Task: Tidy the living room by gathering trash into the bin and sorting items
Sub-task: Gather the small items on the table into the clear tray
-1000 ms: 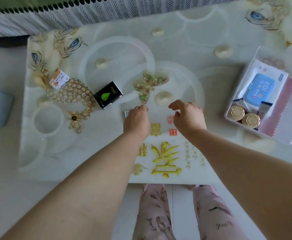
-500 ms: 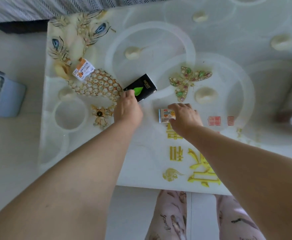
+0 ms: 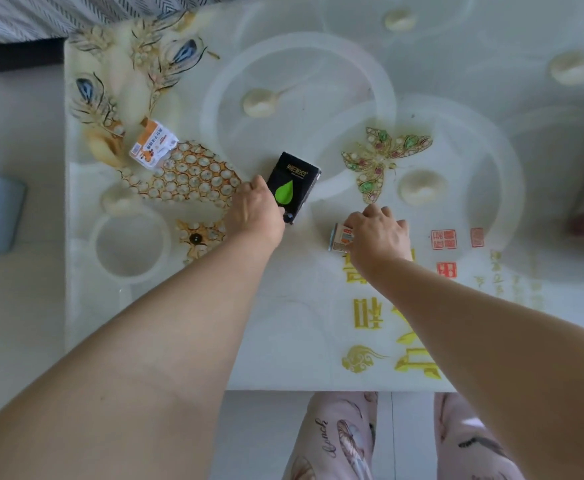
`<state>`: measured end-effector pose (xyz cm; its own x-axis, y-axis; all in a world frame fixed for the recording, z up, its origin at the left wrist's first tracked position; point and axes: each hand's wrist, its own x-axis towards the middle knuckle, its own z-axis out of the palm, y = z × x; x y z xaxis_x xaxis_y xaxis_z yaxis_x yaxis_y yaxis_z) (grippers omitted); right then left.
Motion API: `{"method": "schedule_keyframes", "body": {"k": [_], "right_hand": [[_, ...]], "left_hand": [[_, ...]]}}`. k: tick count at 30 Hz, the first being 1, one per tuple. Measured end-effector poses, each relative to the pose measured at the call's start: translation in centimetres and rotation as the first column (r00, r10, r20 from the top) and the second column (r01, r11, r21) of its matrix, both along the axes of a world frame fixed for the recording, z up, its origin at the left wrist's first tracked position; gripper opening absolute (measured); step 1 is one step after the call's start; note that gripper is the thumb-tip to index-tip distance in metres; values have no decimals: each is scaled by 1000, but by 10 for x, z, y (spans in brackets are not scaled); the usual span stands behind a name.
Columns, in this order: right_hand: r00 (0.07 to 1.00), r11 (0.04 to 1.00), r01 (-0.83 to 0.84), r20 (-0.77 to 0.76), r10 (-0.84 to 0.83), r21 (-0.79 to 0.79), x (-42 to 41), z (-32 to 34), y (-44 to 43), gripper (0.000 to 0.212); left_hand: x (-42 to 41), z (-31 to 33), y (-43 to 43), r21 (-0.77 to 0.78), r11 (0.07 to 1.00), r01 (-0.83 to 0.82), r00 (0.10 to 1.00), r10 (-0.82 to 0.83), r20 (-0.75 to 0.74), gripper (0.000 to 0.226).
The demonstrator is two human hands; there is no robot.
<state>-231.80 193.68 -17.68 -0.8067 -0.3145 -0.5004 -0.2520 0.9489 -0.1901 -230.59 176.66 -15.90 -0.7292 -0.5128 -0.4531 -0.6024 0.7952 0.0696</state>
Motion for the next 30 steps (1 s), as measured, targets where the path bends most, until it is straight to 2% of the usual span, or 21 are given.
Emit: {"method": "schedule_keyframes", "body": {"k": [5,10,13,23,30], "right_hand": [[995,992,103,13,-103,-77,5,3,13,22],[971,956,240,35,-238,-169,5,13,39,19],[959,942,280,15,-282,-184,0,22,58,20],[891,865,394,-102,-443,-310,-34,63,150,19],[770,793,461,-263,-581,-399,-63,94,255,17]], "left_hand": [[8,-1,13,-24,999,-36,995,38,90,57],[11,6,37,51,994,-100,995,98,34,41],[8,18,57,96,994,-54,999,53,7,35],[-36,59,155,197,979,57,992,-34,-120,36],[-89,91,262,253,950,183,965,-124,-231,35]]}}
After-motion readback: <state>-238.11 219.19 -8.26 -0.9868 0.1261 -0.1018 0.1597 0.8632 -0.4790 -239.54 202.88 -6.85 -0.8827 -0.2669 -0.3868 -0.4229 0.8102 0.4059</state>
